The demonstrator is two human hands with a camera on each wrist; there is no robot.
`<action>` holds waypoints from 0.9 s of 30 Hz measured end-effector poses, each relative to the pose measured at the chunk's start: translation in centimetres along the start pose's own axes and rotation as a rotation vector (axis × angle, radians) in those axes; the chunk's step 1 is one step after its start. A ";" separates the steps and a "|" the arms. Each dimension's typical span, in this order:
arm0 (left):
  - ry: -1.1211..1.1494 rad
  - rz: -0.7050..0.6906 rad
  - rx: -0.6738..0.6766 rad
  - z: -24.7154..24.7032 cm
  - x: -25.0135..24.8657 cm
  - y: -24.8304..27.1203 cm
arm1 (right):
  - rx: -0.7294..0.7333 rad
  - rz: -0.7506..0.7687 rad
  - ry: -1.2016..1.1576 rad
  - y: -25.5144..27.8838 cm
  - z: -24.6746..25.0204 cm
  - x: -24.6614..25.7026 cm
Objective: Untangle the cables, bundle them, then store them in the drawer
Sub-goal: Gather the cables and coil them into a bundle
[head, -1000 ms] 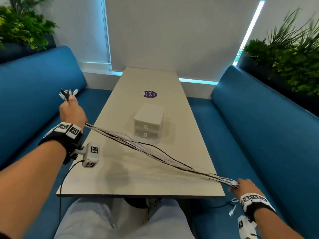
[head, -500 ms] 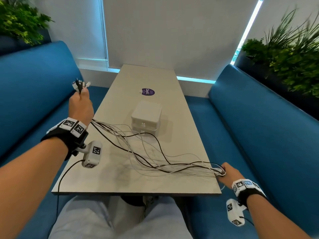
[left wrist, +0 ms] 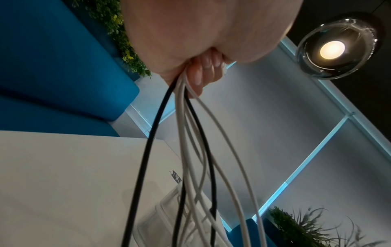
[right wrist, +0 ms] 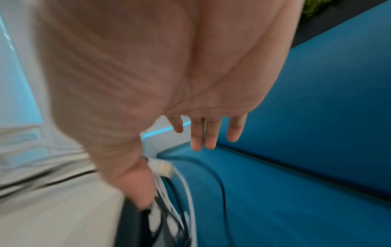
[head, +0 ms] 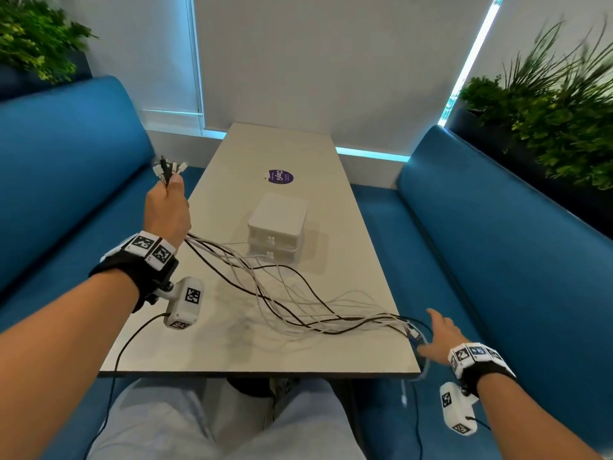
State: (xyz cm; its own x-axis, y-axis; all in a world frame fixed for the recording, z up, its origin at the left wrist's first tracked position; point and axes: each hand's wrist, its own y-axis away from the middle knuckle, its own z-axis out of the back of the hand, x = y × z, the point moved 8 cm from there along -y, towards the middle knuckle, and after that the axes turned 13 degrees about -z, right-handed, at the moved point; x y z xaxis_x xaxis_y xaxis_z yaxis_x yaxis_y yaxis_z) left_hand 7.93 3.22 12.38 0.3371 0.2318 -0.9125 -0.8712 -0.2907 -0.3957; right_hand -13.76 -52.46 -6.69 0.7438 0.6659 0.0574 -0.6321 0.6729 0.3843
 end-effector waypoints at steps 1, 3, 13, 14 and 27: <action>0.007 -0.002 0.006 -0.4 -0.1 0.3 | 0.028 0.020 0.007 0.4 0.2 0.8; 0.011 -0.008 0.021 -1.1 -0.6 0.8 | 0.030 0.071 -0.005 1.7 1.2 2.8; 0.118 0.007 0.158 -5.5 -1.8 4.9 | -0.114 0.729 -0.192 14.9 6.8 22.2; 0.135 0.006 0.174 -5.8 -1.7 5.4 | -0.135 0.792 -0.201 16.5 7.0 24.1; 0.401 0.080 0.121 -4.3 -2.7 7.3 | 0.047 0.998 -0.283 23.8 2.5 36.6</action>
State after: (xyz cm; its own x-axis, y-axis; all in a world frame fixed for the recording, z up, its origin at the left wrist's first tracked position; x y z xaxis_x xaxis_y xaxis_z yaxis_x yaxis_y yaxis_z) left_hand 2.18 -3.55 11.47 0.3579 -0.1730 -0.9176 -0.9278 -0.1764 -0.3286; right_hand -0.99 -12.88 6.89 -0.0858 0.8091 0.5814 -0.9839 -0.1605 0.0781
